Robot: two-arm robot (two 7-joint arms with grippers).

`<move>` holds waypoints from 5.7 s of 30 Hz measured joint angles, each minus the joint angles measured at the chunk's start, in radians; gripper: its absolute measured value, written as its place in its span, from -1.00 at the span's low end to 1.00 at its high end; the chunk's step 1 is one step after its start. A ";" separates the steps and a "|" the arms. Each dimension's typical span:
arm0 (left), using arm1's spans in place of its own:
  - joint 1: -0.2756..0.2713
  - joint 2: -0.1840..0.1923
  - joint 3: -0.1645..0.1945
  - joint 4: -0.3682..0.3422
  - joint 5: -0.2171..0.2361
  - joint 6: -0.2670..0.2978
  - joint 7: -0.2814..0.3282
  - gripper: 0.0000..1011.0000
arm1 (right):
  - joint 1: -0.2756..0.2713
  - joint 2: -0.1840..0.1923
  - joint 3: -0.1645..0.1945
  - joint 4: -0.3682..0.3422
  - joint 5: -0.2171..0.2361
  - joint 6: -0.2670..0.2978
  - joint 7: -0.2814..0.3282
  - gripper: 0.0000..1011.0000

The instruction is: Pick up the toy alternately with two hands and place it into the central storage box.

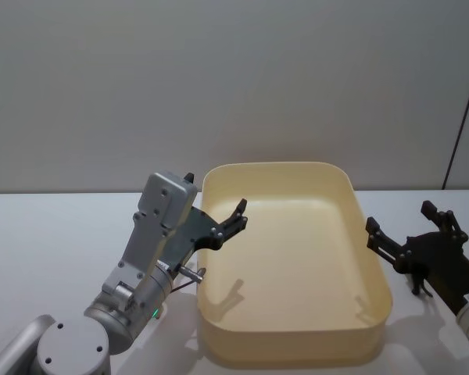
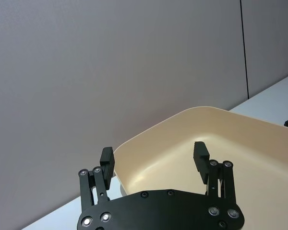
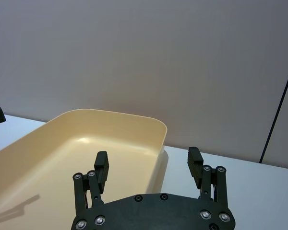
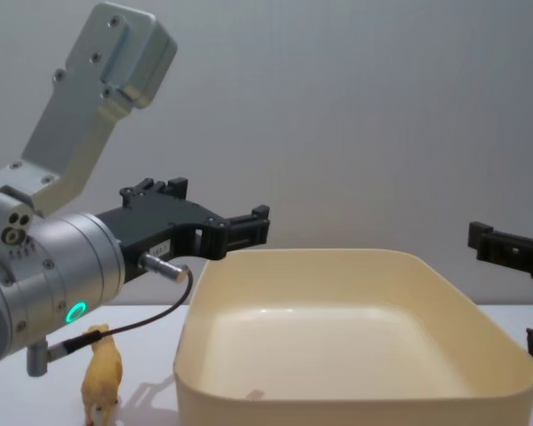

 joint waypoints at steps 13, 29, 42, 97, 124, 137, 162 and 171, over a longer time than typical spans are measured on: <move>0.000 0.000 0.000 0.000 0.000 0.000 0.000 0.98 | 0.000 0.000 0.000 0.000 0.000 0.000 0.000 0.98; 0.000 0.000 0.000 0.000 0.000 0.000 0.000 0.98 | 0.000 0.000 0.000 0.000 0.000 0.000 0.000 0.98; 0.000 0.000 0.000 0.000 0.000 0.000 0.000 0.98 | 0.000 0.000 0.000 0.000 0.000 0.000 0.000 0.98; 0.000 0.000 0.000 0.000 0.000 0.000 0.000 0.98 | -0.199 0.138 0.091 -0.107 0.121 0.087 -0.062 0.98; 0.000 0.000 0.000 0.000 0.000 0.000 0.000 0.98 | -0.212 0.119 0.113 -0.026 0.090 0.137 -0.159 0.98; 0.000 0.000 0.000 0.000 0.000 0.000 0.000 0.98 | -0.117 0.074 0.096 0.086 0.061 0.154 -0.098 0.82; 0.000 0.000 0.000 0.000 0.000 0.000 0.000 0.98 | -0.072 0.052 0.087 0.136 0.042 0.152 -0.068 -0.51; 0.000 0.000 0.000 0.000 0.000 0.000 0.000 0.98 | -0.067 0.046 0.090 0.114 0.033 0.103 -0.073 -0.52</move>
